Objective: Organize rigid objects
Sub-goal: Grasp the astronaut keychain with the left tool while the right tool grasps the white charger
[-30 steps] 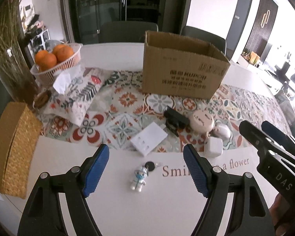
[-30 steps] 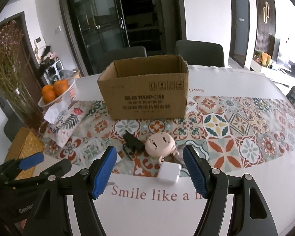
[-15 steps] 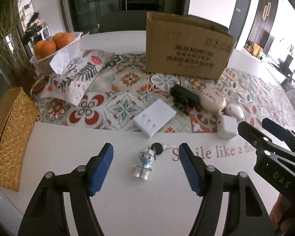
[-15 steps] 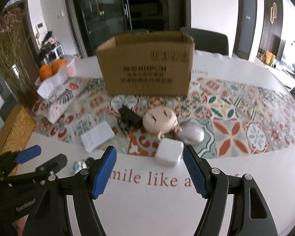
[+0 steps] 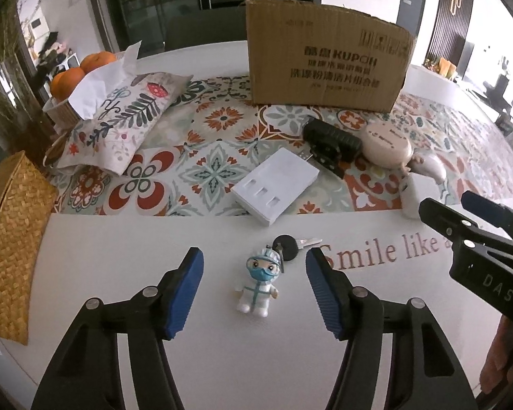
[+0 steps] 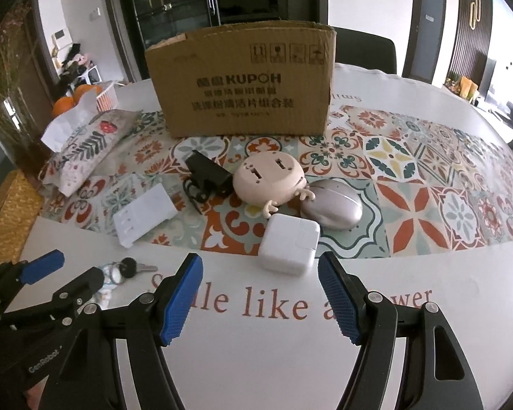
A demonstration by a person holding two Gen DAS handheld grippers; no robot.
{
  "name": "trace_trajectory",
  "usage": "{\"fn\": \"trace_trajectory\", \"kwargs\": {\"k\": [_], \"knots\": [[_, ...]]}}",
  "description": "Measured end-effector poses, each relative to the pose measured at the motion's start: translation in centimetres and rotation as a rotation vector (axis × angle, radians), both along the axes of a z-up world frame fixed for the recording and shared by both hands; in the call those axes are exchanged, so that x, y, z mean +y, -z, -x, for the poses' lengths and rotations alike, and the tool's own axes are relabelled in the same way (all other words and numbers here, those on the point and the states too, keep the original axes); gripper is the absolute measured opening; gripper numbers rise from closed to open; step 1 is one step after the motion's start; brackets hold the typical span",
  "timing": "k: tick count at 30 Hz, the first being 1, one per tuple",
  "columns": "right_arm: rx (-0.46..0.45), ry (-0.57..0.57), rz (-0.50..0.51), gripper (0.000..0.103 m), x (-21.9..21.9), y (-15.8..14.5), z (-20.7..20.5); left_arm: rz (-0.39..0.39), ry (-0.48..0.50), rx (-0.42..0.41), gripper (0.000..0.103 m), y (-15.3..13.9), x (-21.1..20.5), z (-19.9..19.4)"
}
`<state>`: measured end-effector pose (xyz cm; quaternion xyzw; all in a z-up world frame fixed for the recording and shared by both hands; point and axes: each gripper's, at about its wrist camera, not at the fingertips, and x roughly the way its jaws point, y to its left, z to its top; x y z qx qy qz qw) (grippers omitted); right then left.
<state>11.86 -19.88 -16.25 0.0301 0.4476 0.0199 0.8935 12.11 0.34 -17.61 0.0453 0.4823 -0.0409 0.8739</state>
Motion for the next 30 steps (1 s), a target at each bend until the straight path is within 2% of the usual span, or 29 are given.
{"fn": "trace_trajectory", "kwargs": {"k": [12, 18, 21, 23, 30], "knots": [[0.032, 0.02, 0.029, 0.071, -0.4, 2.2, -1.2, -0.017, 0.026, 0.042, 0.054, 2.4, -0.6, -0.9], [0.05, 0.033, 0.028, 0.071, -0.9, 3.1, -1.7, -0.004, 0.022, 0.066, 0.044, 3.1, -0.8, -1.2], [0.052, 0.031, 0.028, 0.071, -0.9, 3.4, -2.0, 0.001, 0.019, 0.07, 0.037, 3.3, -0.8, -1.3], [0.052, 0.033, 0.025, 0.071, -0.9, 3.6, -2.3, 0.004, 0.017, 0.081, 0.028, 3.6, -0.8, -1.5], [0.047, 0.027, 0.021, 0.071, -0.9, 4.1, -3.1, 0.006, 0.018, 0.078, 0.028, 3.6, -0.9, -1.5]]}}
